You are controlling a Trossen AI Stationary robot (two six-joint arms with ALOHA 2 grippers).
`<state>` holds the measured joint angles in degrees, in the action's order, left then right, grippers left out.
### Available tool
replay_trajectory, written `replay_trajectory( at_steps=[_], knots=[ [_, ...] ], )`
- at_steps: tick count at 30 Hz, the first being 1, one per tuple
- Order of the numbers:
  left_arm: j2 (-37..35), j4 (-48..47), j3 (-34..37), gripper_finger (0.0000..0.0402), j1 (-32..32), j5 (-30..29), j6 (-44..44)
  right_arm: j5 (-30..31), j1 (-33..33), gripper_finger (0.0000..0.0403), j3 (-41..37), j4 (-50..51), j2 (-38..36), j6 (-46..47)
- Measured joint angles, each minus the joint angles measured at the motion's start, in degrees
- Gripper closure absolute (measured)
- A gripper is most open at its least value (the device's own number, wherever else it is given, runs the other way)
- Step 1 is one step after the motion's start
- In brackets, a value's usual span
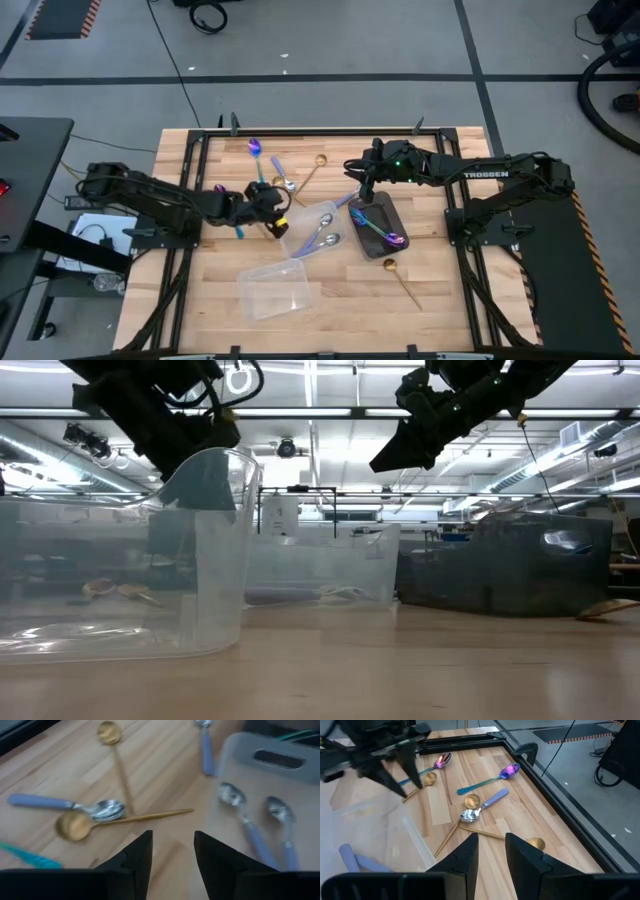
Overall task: Sort silverware by color (type)
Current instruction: Put the gold spoon into the bottom transparent bin
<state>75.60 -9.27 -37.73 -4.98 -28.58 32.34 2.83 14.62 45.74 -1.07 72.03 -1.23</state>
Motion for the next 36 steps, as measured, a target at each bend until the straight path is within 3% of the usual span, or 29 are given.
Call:
replay_trajectory(
  at_steps=[13, 24, 36],
  knots=[
    [-6.8, 0.2, 7.0, 0.0248, -1.6, -3.0, 8.2, 0.5, 0.0, 0.0296, 0.0, 0.1, 0.0, -0.4],
    [-7.9, -8.1, 7.2, 0.026, -6.9, -7.7, 18.8, 0.5, -0.1, 0.0296, 0.0, 0.7, 0.0, -0.9],
    [-9.5, -22.2, 7.2, 0.026, -15.9, -9.8, 43.4, 0.3, -0.8, 0.0296, 0.0, -1.8, 0.0, -3.1]
  ],
)
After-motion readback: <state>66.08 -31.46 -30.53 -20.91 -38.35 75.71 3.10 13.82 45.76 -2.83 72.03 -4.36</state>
